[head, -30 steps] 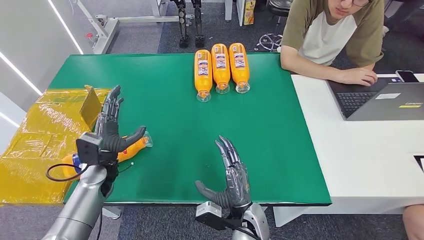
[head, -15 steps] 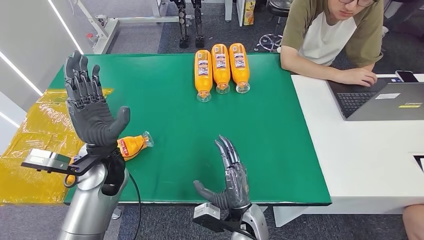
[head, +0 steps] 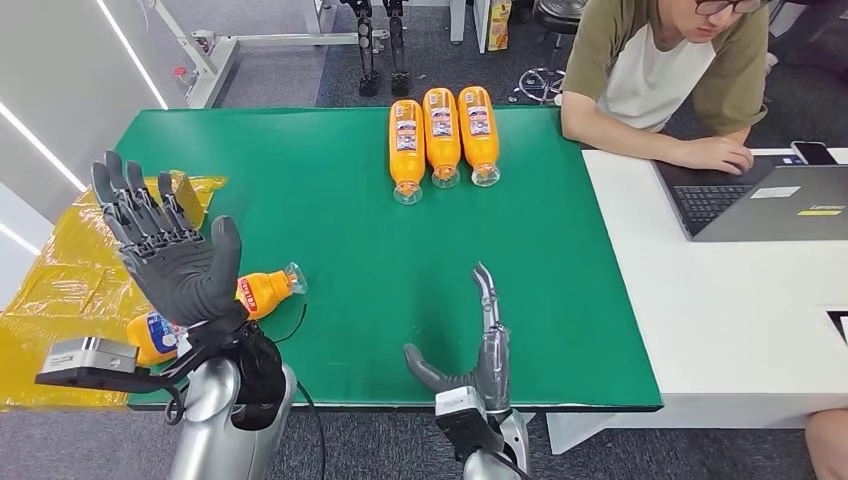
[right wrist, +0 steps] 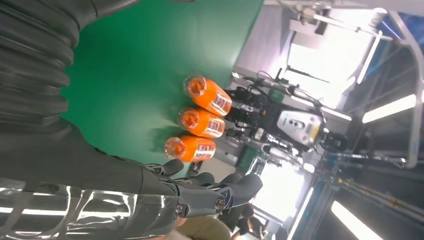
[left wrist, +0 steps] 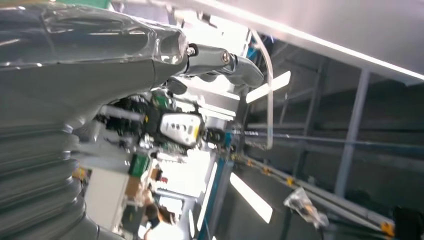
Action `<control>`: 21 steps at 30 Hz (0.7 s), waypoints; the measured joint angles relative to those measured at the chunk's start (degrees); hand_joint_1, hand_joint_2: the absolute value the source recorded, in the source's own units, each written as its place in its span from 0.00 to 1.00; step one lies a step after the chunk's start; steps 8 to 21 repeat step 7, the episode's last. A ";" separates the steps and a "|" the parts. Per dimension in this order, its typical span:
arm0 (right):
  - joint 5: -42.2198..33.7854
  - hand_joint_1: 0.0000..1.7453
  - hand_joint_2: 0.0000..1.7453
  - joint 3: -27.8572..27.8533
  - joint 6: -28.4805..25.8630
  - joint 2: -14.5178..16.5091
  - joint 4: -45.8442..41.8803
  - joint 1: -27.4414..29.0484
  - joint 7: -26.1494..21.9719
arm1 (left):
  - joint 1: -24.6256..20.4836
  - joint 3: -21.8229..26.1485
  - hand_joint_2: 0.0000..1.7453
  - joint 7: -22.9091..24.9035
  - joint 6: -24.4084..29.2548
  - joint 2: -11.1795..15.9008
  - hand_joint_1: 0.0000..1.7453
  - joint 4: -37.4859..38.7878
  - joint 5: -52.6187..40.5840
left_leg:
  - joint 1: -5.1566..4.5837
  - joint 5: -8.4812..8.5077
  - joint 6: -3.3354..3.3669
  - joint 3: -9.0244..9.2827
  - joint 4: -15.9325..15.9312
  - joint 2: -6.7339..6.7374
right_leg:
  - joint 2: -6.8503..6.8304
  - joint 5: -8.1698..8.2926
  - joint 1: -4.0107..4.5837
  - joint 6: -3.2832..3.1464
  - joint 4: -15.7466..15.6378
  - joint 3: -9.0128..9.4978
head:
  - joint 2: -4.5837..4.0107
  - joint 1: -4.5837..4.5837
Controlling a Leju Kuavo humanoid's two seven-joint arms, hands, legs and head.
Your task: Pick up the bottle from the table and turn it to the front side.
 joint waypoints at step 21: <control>-1.66 0.00 1.00 -1.28 -0.75 0.87 -2.91 0.68 -1.80 | 1.05 -1.03 1.00 0.01 2.98 -0.03 0.00 -0.52 -2.58 | -0.01 0.00 0.00 -0.01 0.00 0.00 | 0.00 0.00 0.00 0.00 0.00 0.00 | 0.00 0.00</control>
